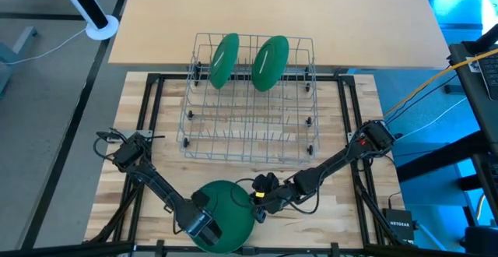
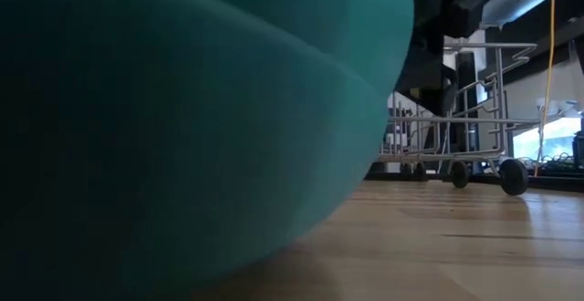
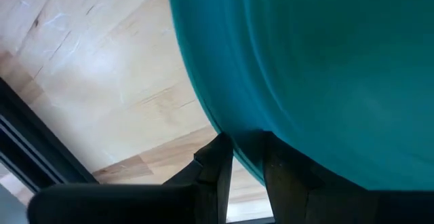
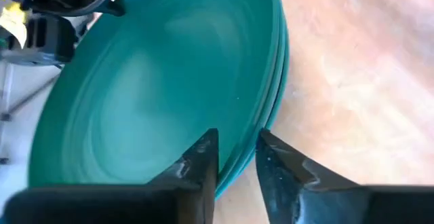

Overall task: Sort dishes
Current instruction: Put the top green plate in the dish rack

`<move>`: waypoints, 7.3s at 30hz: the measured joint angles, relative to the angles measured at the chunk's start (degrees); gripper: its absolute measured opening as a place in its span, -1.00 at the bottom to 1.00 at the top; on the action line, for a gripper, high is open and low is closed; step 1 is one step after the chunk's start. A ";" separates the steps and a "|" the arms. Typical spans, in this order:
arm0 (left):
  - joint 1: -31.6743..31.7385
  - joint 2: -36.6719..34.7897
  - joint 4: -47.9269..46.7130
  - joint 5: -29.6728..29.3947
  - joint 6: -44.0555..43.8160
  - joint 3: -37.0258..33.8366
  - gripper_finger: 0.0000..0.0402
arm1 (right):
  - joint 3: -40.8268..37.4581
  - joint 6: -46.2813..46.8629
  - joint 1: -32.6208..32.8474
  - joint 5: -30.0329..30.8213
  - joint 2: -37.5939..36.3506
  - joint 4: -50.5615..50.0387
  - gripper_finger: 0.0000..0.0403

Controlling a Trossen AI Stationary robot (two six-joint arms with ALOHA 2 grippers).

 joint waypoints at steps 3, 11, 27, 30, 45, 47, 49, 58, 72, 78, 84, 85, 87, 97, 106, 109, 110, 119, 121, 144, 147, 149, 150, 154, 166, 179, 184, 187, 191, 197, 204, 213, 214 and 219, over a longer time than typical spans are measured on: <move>-0.09 -0.42 -0.87 -0.37 0.27 0.01 -0.65 | 1.68 -3.16 0.12 0.26 0.00 -2.30 -0.65; -0.63 -2.18 -6.72 -3.21 -1.41 1.70 -0.65 | 4.74 -9.71 0.25 0.50 -0.10 -7.64 -0.92; -0.66 -2.19 -1.43 -7.16 -1.98 1.63 -0.65 | 4.77 -10.24 0.26 0.84 -0.11 -7.77 -0.81; -1.16 -2.20 -1.65 -7.18 -2.05 1.63 -0.65 | 4.74 -10.17 0.25 0.63 -0.11 -7.71 -0.81; -3.73 -2.24 -4.82 -7.00 -4.47 1.79 -0.65 | 4.74 -10.51 0.13 -0.69 -0.11 -8.01 -0.80; -3.74 -2.26 -4.99 -6.97 -4.47 1.79 -0.65 | 4.74 -10.52 0.13 -0.69 -0.11 -8.05 -0.80; -3.74 -2.26 -5.01 -6.98 -4.47 1.79 -0.65 | 4.73 -10.57 0.13 -0.69 -0.11 -8.12 -0.80; -3.45 -2.20 0.98 -12.77 -5.59 1.70 -0.65 | 4.68 -10.61 0.11 -5.06 -0.11 -6.64 -0.79; 1.17 1.68 13.87 -14.67 4.91 1.87 -0.65 | 4.64 -10.25 -1.08 -6.68 -0.11 -7.40 -0.20; 2.80 1.81 14.31 -14.85 5.19 1.85 -0.65 | 4.83 -10.47 -1.71 -7.71 -0.37 -13.26 -0.16; 3.67 3.70 16.21 -14.47 7.01 1.88 -0.65 | 4.77 -10.64 -2.89 -9.76 -0.73 -13.63 -0.15; 3.78 4.05 16.42 -14.44 7.13 1.93 -0.65 | 4.77 -10.83 -3.08 -10.56 -0.74 -13.64 -0.15; 3.89 4.28 16.51 -14.46 7.27 1.96 -0.65 | 4.75 -11.89 -3.34 -12.00 -0.89 -13.66 -0.15; 4.15 4.32 17.11 -15.54 8.12 1.85 -0.65 | 4.70 -12.07 -3.19 -18.20 -0.92 -14.02 -0.15; 4.17 4.32 17.61 -15.51 8.88 1.74 -0.65 | 4.56 -12.17 -3.19 -15.00 -6.27 -17.57 -0.15; 4.17 4.32 17.65 -15.47 9.10 1.72 -0.65 | 4.59 -11.52 -3.13 -11.55 -7.69 -23.39 -0.15; 4.17 4.32 17.67 -15.47 9.10 1.72 -0.65 | 4.59 -10.64 -3.13 -10.60 -7.76 -25.01 -0.15; 4.17 4.32 17.76 -15.29 9.08 1.70 -0.65 | 4.58 -7.32 -3.15 -9.60 -4.23 -20.95 -0.15; 4.17 4.32 17.78 -15.20 9.08 1.70 -0.65 | 4.64 -6.82 -3.15 -9.59 -3.77 -22.16 -0.15; 4.11 4.32 17.80 -15.14 9.04 1.70 -0.65 | 4.64 -6.15 -3.15 -8.98 -0.98 -19.69 -0.17; 4.11 4.32 17.80 -15.14 9.04 1.70 -0.65 | 4.67 -7.64 -3.15 -9.02 -0.98 -19.70 -0.29; 4.11 4.32 17.80 -15.14 9.04 1.70 -0.65 | 4.70 -8.17 -3.15 -8.99 -1.00 -19.70 -0.41; 4.11 4.32 17.80 -15.13 9.04 1.70 -0.65 | 4.70 -8.40 -3.15 -8.94 -1.01 -19.74 -0.48; 4.11 4.32 18.69 -15.01 8.99 1.72 -0.65 | 4.72 -8.35 -3.28 -6.53 -1.09 -20.07 -0.76; 4.15 4.52 17.64 -14.85 14.59 4.14 -0.65 | 4.72 -10.14 -3.32 -4.04 -1.09 -20.01 -0.93; 3.70 5.08 8.54 -16.14 21.95 14.77 -0.65 | 4.64 -12.29 -3.17 -5.17 -1.37 -20.46 -0.96; 2.59 4.90 4.19 -16.42 23.04 17.12 -0.65 | 4.68 -13.93 -2.89 -6.09 -2.60 -20.58 -0.98; 1.70 4.80 -0.04 -17.54 22.52 19.07 -0.65 | 4.66 -14.27 -2.93 -5.61 -2.69 -20.53 -0.98; 1.10 4.59 -2.29 -19.66 20.59 20.10 -0.65 | 4.66 -14.20 -3.08 -5.16 -2.80 -20.91 -0.98; 1.14 4.58 -2.04 -19.86 20.40 20.13 -0.65 | 4.66 -13.80 -3.05 -5.26 -2.80 -21.55 -0.98; 1.13 4.58 -1.88 -19.88 21.17 20.15 -0.65 | 4.66 -13.76 -3.08 -5.31 -2.80 -22.98 -0.98; -0.20 1.23 -1.39 -25.55 18.10 20.21 -0.65 | 4.66 -13.77 -3.08 -5.25 -2.80 -23.16 -0.98; -0.44 0.67 -1.51 -26.25 17.73 20.21 -0.65 | 4.66 -13.83 -3.08 -5.24 -2.80 -23.16 -0.98; -1.77 -0.77 -1.77 -29.28 15.32 20.26 -0.65 | 4.66 -14.95 -3.10 -5.14 -2.80 -23.13 -0.98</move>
